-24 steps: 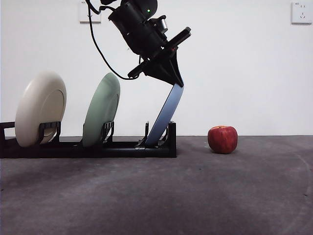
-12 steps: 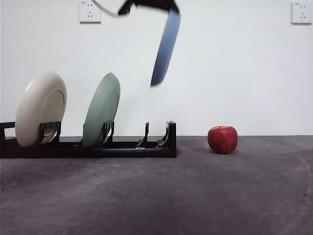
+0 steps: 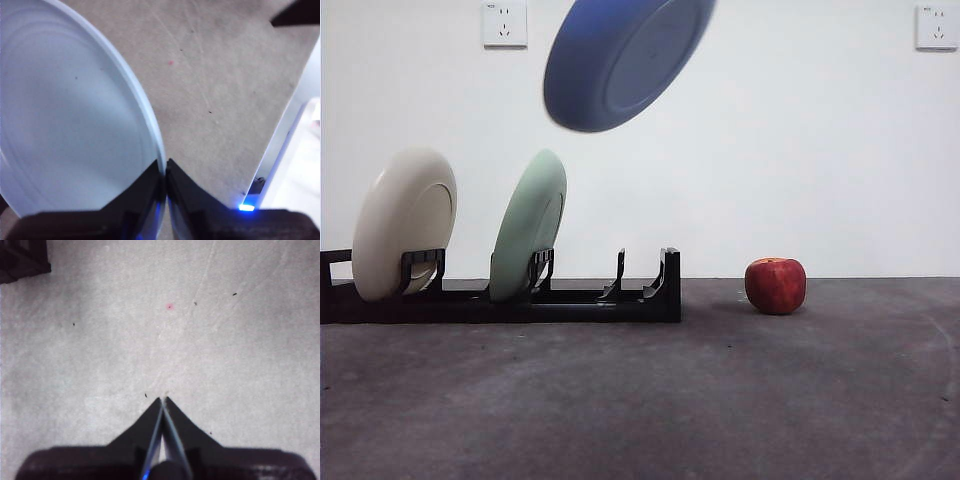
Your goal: Take the blue plate from the plate rack,put the plate on the table,take the apple from the table,put the apple in the plate
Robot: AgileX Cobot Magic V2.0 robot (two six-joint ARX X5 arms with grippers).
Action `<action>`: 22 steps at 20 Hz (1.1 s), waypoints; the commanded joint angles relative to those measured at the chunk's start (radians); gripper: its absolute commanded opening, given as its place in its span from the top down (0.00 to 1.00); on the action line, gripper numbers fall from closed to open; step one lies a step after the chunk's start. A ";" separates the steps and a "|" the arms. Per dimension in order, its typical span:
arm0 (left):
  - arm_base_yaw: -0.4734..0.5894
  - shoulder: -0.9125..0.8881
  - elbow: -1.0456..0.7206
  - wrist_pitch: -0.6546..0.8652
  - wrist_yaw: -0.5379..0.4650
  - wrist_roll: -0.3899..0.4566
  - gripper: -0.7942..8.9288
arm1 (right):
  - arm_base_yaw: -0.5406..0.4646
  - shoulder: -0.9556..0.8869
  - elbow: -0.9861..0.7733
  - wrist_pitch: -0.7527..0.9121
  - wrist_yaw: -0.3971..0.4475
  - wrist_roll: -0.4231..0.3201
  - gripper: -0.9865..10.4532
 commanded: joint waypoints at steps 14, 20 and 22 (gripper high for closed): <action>-0.303 -0.043 -0.723 0.230 -0.493 -0.036 0.93 | 0.001 0.002 0.003 0.022 0.002 -0.022 0.91; -0.308 -0.042 -0.937 0.414 -0.442 -0.013 0.93 | 0.001 0.002 0.003 0.029 0.002 -0.022 0.91; -0.308 -0.040 -0.954 0.431 -0.399 -0.004 0.93 | 0.001 0.002 0.003 0.032 0.002 -0.022 0.91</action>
